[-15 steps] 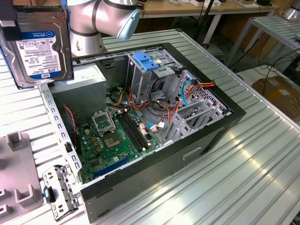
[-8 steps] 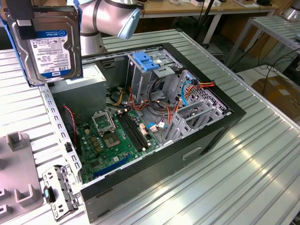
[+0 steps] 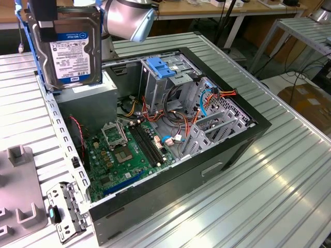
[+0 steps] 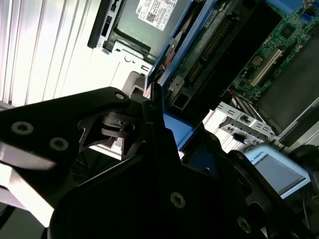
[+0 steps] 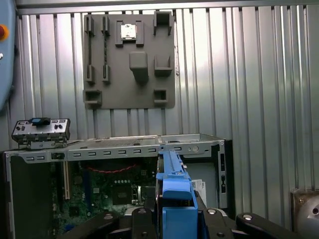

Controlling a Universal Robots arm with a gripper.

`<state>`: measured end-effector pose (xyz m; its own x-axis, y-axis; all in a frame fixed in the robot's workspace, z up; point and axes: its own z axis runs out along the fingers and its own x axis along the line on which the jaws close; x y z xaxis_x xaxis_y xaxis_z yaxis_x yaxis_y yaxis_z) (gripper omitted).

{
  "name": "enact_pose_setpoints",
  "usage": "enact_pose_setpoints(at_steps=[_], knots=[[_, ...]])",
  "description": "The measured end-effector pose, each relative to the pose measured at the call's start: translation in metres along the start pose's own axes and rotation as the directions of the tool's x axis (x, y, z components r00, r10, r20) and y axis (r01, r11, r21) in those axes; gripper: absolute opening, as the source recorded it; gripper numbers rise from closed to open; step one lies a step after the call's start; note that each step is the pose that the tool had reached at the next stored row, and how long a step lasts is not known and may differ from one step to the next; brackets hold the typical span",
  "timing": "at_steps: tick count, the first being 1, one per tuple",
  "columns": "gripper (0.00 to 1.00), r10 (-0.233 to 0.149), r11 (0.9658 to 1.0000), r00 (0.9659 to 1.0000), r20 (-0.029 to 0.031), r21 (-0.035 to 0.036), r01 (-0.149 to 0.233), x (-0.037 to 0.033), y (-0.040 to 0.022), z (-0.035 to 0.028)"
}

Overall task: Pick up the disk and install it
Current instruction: 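Pick up the disk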

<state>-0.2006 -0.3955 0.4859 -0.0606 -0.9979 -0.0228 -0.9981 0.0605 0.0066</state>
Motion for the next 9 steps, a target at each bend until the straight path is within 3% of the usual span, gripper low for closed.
enact_pose_setpoints(at_steps=[9], knots=[[0.37, 0.000, 1.0000, 1.0000, 0.0000, 0.0000, 0.000, 0.0019, -0.0214, 0.0010]])
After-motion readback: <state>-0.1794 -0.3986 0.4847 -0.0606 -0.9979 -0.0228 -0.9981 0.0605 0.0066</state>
